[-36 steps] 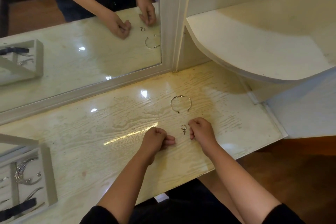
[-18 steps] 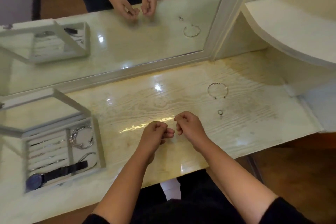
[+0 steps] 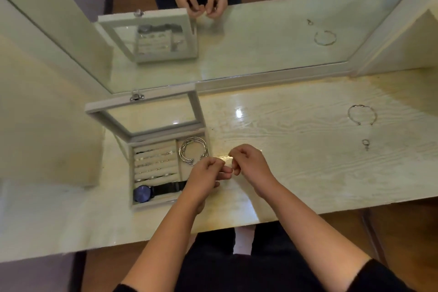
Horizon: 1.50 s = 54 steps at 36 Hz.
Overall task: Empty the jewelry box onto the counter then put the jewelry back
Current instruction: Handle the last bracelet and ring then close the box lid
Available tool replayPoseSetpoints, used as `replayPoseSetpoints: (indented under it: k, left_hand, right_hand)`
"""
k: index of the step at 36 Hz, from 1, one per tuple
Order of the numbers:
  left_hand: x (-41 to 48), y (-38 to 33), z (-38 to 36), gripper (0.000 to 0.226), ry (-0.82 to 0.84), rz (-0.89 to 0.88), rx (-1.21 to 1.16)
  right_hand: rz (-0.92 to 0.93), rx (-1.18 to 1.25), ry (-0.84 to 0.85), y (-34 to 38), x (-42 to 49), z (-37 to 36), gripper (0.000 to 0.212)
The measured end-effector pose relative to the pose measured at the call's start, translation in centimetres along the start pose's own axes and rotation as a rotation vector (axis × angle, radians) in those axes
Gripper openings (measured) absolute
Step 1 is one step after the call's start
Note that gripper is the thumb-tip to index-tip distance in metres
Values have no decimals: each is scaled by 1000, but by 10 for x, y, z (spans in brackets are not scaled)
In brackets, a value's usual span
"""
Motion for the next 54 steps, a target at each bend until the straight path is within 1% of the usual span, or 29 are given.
replayPoseSetpoints:
  k: [4,8,11,16,21,25,29,31,32,33,35,36,39,43,48,54]
  left_hand:
    - [-3,9,27,11,-42,-5,-54]
    - [-5,16,50,14,-80,-4,-89]
    - [-6,21,66,14,-109,9,-115]
    - [-5,29,95,17,-161,18,-119]
    - [-3,42,130,13,-215,87,-174]
    - [-4,53,160,17,-311,126,-179]
    - [-1,55,191,28,-459,127,-177]
    - [-3,52,207,24,-541,132,-204]
    - [-2,51,212,17,-559,133,-227]
    - [-2,49,216,15,-562,137,-243]
    - [0,46,221,43,-523,167,-270]
    - [4,44,223,52,-493,176,-278]
    - [11,35,225,62,-395,168,-299]
    - [19,18,223,70,-293,115,-257]
    - [23,1,217,82,-218,67,-218]
    - [24,-1,220,86,-209,66,-162]
  right_hand:
    - [5,-10,12,-5,1,-24,16]
    - [9,-15,15,-7,3,-42,15]
    - [37,-46,0,-6,6,-53,20]
    - [74,-62,-59,-2,12,-65,19]
    - [97,-67,-153,6,23,-67,16]
    - [67,-53,-232,10,32,-66,10]
    - [46,-43,-284,18,36,-66,20]
    - [44,-33,-307,23,39,-66,28]
    - [34,-21,-316,25,41,-66,28]
    - [18,-5,-322,28,43,-66,26]
    - [-10,20,-324,32,46,-68,31]
    - [-27,29,-315,35,47,-70,38]
    - [-110,64,-268,37,52,-77,56]
    - [-161,33,-164,44,57,-85,69]
    - [-156,-10,-118,52,57,-85,63]
    - [-151,-30,-64,53,54,-83,58]
Point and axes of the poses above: each hand's wrist, its own x-axis towards the middle knuckle, its own z-axis out of the back of the hand, y = z × x, the point moved 8 cm from there along x, towards the middle knuckle, and after that the axes turned 14 degrees about x, right-handed, at the moved point
